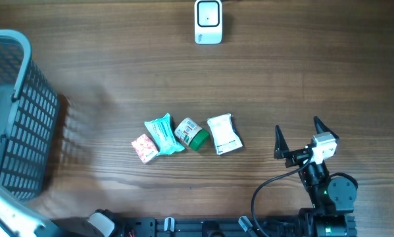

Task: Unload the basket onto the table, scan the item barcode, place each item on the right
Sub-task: 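Carry the Haribo bag across and drop it right of the Hansaplast pack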

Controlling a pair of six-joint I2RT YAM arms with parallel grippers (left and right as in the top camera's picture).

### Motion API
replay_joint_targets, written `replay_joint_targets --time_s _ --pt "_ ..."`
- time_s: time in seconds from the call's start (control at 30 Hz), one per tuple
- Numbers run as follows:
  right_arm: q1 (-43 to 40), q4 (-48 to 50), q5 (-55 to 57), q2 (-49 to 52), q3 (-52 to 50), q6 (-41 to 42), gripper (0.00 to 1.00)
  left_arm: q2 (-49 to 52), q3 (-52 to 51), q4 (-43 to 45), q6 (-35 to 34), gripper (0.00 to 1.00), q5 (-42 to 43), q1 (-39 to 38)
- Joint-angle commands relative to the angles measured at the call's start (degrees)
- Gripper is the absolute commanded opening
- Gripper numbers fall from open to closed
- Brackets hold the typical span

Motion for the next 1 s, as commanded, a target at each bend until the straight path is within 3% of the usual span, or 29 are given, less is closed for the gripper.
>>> replay_joint_targets --time_s 0.0,0.2,0.47,0.63,0.97 --pt "0.4 0.2 0.8 -0.3 -0.1 0.4 1.00 -8.8 0.6 3.6 -0.6 0.04 15.6 -0.2" --pt "0.4 0.2 0.8 -0.3 -0.1 0.4 1.00 -14.8 0.6 11.0 -0.4 0.04 47.6 -2.0" --pt "0.4 0.2 0.8 -0.3 -0.1 0.4 1.00 -11.4 0.3 9.4 9.0 0.04 60.1 -16.8" --pt "0.4 0.2 0.8 -0.3 -0.1 0.4 1.00 -8.4 0.3 8.3 12.4 0.04 56.8 -30.7" --pt "0.4 0.2 0.8 -0.3 -0.1 0.4 1.00 4.2 0.3 6.7 11.5 0.04 27.3 -61.2"
